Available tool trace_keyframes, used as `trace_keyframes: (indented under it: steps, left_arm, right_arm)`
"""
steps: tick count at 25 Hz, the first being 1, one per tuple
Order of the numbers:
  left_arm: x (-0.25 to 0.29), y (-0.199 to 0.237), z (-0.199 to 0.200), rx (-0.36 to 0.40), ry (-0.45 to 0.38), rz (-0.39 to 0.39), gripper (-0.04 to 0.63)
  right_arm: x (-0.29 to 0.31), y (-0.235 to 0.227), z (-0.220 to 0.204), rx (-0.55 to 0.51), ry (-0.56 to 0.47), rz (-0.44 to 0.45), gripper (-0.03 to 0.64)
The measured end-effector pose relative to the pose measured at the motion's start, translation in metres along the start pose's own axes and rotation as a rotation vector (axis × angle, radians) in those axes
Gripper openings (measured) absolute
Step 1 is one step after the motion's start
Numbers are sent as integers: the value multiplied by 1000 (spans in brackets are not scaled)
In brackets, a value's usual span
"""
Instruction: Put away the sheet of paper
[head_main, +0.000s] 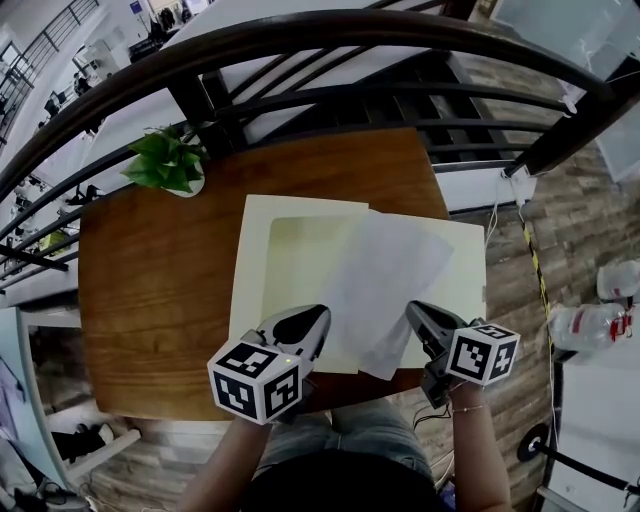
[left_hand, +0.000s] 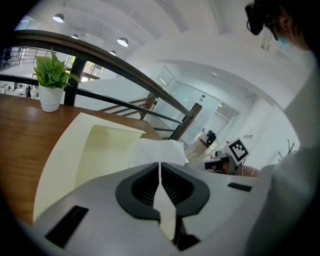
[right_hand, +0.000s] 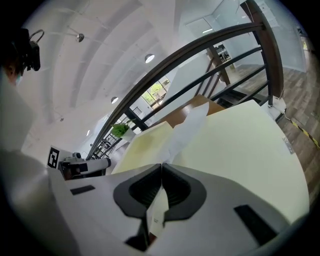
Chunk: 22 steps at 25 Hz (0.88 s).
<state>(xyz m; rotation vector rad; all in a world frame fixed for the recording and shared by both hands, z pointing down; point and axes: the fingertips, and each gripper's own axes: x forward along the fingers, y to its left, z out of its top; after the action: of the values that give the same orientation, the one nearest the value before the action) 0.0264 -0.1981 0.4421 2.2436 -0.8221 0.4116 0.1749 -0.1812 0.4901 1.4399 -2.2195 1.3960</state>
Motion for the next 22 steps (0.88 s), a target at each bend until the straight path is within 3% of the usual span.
trace_keyframes:
  steps: [12, 22]
  left_arm:
    - [1, 11, 0, -34, -3, 22, 26]
    - [-7, 20, -3, -50, -2, 53, 26]
  right_arm:
    - [5, -13, -18, -50, 153, 19, 29]
    - [14, -23, -32, -196, 318, 32, 29]
